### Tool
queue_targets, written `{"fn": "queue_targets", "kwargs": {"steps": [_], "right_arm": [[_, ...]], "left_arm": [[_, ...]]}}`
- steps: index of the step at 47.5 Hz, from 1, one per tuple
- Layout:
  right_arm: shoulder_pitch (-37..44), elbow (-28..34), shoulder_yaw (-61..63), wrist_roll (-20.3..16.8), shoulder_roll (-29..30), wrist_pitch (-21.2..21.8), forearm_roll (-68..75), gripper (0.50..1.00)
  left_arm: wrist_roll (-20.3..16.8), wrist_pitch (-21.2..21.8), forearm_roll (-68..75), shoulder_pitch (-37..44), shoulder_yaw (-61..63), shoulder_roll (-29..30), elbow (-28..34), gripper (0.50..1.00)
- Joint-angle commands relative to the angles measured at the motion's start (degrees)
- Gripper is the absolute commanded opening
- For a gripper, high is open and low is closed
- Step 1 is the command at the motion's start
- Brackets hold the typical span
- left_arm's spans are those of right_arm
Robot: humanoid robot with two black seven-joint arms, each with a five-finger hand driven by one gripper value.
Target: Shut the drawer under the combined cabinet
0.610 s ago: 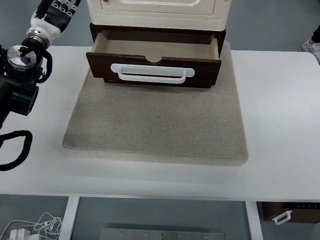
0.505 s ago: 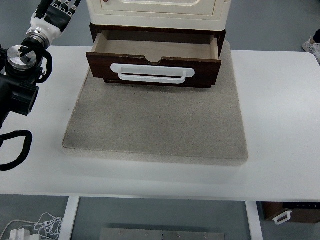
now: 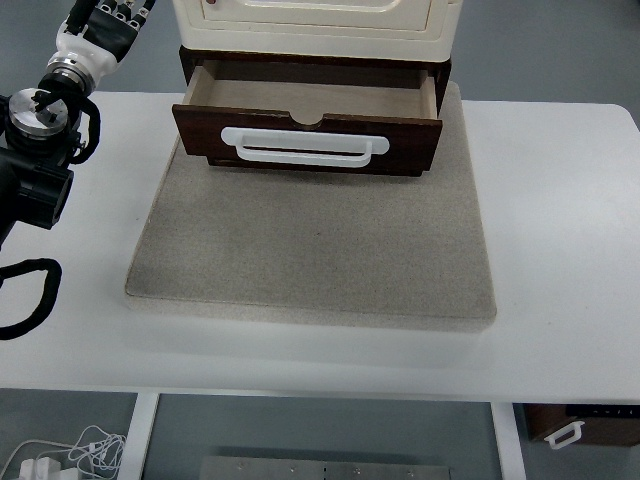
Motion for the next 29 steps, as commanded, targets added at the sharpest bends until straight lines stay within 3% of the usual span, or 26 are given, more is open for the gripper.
{"fn": "queue_targets", "kwargs": {"steps": [1, 29], "right_arm": [[0.0, -0.02, -0.06, 0.0, 0.0, 0.0, 0.0, 0.952], [0.0, -0.02, 0.03, 0.0, 0.0, 0.0, 0.0, 0.952]], "left_arm": [[0.0, -0.04, -0.06, -0.11, -0.02, 0.2, 0.04, 0.996], [0.0, -0.48, 0.73, -4.68, 0.33, 5.74, -0.75, 0.994]]}}
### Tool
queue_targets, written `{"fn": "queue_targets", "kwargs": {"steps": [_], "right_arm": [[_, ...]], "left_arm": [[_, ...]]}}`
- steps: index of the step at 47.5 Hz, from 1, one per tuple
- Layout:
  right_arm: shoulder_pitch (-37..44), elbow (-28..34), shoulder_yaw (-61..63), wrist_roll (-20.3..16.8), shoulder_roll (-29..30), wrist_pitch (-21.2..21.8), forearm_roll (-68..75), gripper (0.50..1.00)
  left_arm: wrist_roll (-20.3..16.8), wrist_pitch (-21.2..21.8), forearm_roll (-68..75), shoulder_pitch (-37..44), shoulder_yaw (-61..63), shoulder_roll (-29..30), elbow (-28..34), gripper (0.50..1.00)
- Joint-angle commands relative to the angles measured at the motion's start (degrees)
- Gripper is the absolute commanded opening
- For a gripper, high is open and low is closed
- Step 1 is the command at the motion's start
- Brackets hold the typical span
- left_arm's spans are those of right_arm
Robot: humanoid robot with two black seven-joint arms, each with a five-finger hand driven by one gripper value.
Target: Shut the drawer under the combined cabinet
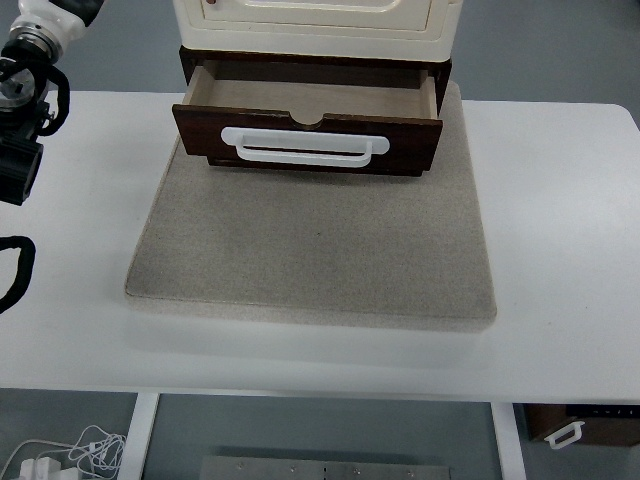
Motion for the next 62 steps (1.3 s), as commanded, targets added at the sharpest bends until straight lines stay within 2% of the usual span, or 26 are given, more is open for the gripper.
{"fn": "queue_targets", "kwargs": {"steps": [1, 17, 24, 31, 41, 53, 62], "right_arm": [[0.0, 0.0, 0.02, 0.0, 0.0, 0.0, -0.01, 0.952], [0.0, 0.0, 0.02, 0.0, 0.0, 0.0, -0.01, 0.952], [0.0, 0.0, 0.02, 0.0, 0.0, 0.0, -0.01, 0.952], [0.0, 0.0, 0.02, 0.0, 0.0, 0.0, -0.01, 0.952], [0.0, 0.0, 0.02, 0.0, 0.0, 0.0, -0.01, 0.952], [0.0, 0.0, 0.02, 0.0, 0.0, 0.0, -0.01, 0.952], [0.0, 0.0, 0.02, 0.0, 0.0, 0.09, -0.01, 0.952]], "left_arm": [[0.05, 0.0, 0.2, -1.46, 0.15, 1.42, -0.09, 0.994], [-0.03, -0.61, 0.2, -9.11, 7.7, 8.1, -3.43, 0.994], [-0.03, -1.84, 1.78, -9.9, 7.88, 13.37, -11.25, 0.994], [-0.03, -1.76, 5.64, -10.17, 7.97, 14.16, -17.84, 0.994], [-0.03, -1.84, 12.59, -9.82, 8.32, 18.29, -29.0, 0.994], [-0.03, -2.11, 13.82, -10.08, 16.57, 25.32, -43.67, 0.994], [-0.03, -2.11, 14.0, -10.43, 23.6, 27.79, -53.96, 0.994]]}}
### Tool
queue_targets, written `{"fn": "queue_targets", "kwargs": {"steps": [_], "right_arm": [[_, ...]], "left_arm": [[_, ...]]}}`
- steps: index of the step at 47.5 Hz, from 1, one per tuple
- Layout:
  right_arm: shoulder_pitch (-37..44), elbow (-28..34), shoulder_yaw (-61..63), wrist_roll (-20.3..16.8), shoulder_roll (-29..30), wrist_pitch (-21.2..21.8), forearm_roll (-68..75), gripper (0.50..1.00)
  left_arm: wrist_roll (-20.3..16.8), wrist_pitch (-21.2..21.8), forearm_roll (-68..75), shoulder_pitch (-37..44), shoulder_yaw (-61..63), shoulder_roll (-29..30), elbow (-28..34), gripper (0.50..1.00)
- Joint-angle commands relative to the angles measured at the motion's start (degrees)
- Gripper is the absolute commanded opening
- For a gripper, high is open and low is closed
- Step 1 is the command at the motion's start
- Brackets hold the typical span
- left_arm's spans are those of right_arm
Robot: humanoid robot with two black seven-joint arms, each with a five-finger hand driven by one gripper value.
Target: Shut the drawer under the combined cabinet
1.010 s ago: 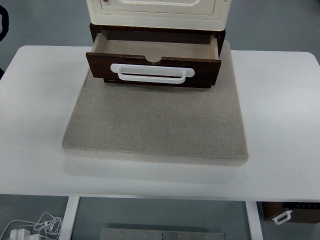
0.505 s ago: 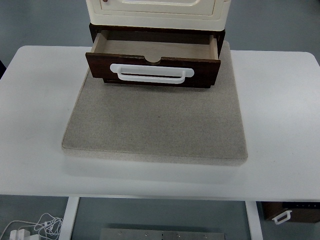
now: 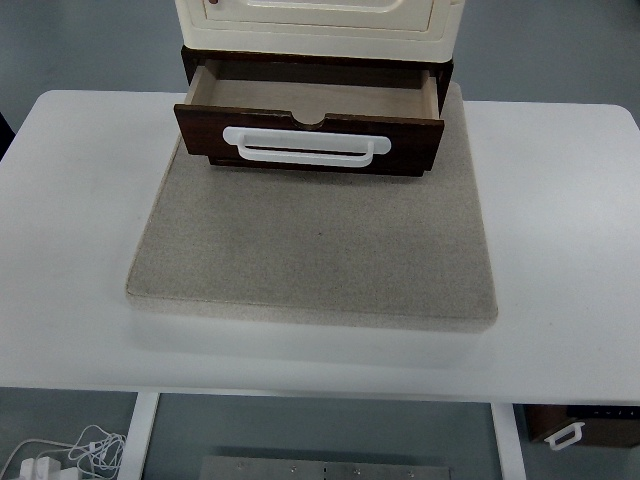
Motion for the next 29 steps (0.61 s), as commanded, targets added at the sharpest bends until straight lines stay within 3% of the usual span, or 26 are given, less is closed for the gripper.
{"fn": "queue_targets", "kwargs": {"steps": [1, 18, 29], "right_arm": [[0.01, -0.01, 0.04, 0.02, 0.0, 0.0, 0.01, 0.952], [0.01, -0.01, -0.05, 0.02, 0.0, 0.0, 0.01, 0.952], [0.01, -0.01, -0.05, 0.02, 0.0, 0.0, 0.01, 0.952]], "left_arm": [[-0.01, 0.01, 0.14, -0.22, 3.16, 0.72, -4.53, 0.994], [0.61, -0.08, 10.77, -3.73, 15.99, 0.02, -17.54, 0.994], [1.83, -0.43, 19.64, -4.61, 24.52, -7.01, -20.36, 0.994]]}}
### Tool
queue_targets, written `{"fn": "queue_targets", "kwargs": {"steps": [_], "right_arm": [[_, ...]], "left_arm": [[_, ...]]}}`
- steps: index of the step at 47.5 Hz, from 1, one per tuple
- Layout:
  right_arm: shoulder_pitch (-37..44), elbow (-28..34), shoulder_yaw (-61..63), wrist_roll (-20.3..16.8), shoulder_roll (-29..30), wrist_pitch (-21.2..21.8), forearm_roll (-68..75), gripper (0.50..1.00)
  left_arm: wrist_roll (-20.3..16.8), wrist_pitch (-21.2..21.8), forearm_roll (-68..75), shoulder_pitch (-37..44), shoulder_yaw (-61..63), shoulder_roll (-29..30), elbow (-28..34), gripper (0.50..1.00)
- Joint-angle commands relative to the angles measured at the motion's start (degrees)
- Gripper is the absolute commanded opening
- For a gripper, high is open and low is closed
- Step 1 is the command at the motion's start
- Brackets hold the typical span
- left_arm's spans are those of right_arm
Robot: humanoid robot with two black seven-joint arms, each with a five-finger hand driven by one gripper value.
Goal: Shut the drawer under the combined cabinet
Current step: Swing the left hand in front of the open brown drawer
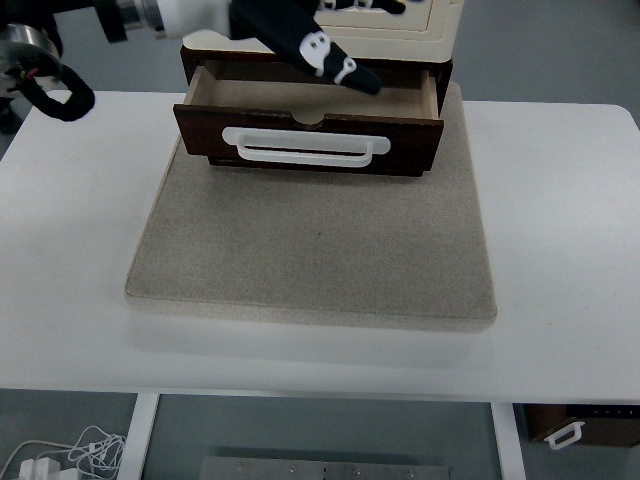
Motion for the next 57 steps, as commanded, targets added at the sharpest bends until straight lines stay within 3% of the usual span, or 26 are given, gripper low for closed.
{"fn": "queue_targets", "kwargs": {"steps": [1, 11, 20, 40, 49, 57], "right_arm": [[0.01, 0.0, -0.05, 0.0, 0.0, 0.0, 0.01, 0.952], [0.01, 0.0, -0.05, 0.0, 0.0, 0.0, 0.01, 0.952], [0.01, 0.0, 0.03, 0.0, 0.0, 0.0, 0.01, 0.952], [0.01, 0.0, 0.03, 0.0, 0.0, 0.0, 0.01, 0.952], [0.01, 0.0, -0.05, 0.0, 0.0, 0.0, 0.01, 0.952], [0.01, 0.0, -0.05, 0.0, 0.0, 0.0, 0.01, 0.952]], "left_arm": [[1.05, -0.4, 2.84, 0.16, 2.07, -2.65, -0.05, 0.994], [6.14, -2.69, 7.75, 0.51, 9.09, -6.69, -0.05, 0.994], [7.81, -5.15, 14.18, 0.95, 13.41, -7.57, -0.05, 0.994], [24.69, -14.11, 14.53, -0.28, 14.2, -8.8, 2.41, 0.994], [26.1, -18.16, 14.71, -1.51, 14.2, -8.89, 8.73, 0.996], [26.36, -18.42, 15.06, -2.21, 14.29, -8.98, 11.37, 0.994]]}}
